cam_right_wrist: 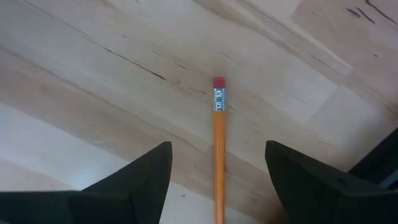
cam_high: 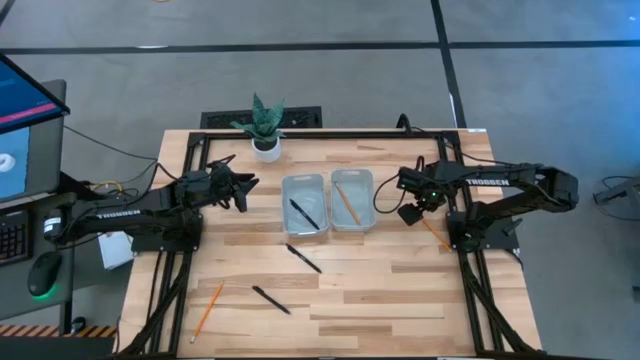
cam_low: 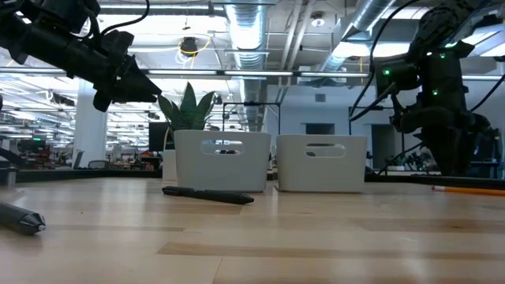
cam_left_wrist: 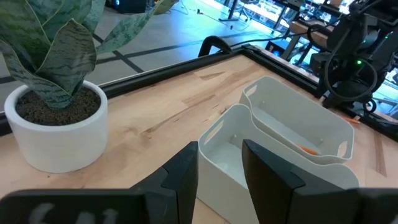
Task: Sort pens & pencils
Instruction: Put the right orange pencil into the right gray bin
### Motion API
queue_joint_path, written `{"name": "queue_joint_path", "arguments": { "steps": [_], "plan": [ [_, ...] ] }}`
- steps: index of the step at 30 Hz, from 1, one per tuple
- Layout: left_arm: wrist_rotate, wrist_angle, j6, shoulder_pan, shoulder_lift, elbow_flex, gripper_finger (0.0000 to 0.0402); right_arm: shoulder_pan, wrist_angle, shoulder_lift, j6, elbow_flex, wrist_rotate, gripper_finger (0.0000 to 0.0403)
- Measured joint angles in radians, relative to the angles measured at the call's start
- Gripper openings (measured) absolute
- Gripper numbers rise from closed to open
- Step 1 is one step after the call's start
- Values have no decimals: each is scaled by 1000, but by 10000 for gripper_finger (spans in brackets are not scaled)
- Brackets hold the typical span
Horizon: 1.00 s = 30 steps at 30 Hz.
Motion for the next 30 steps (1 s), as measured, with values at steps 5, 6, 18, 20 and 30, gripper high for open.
{"name": "queue_joint_path", "arguments": {
  "steps": [5,6,18,20,30],
  "plan": [
    [0,0,0,0,0,0,115,0,4,0,20,-3,-23,282],
    [0,0,0,0,0,0,115,0,12,0,20,-10,-23,282],
    [0,0,0,0,0,0,115,1,113,-3,39,-139,-58,282],
    [0,1,0,0,0,0,115,1,114,-3,37,-141,-50,282],
    [-48,1,-1,0,0,0,115,5,120,-2,34,-142,-48,282]
  ]
}}
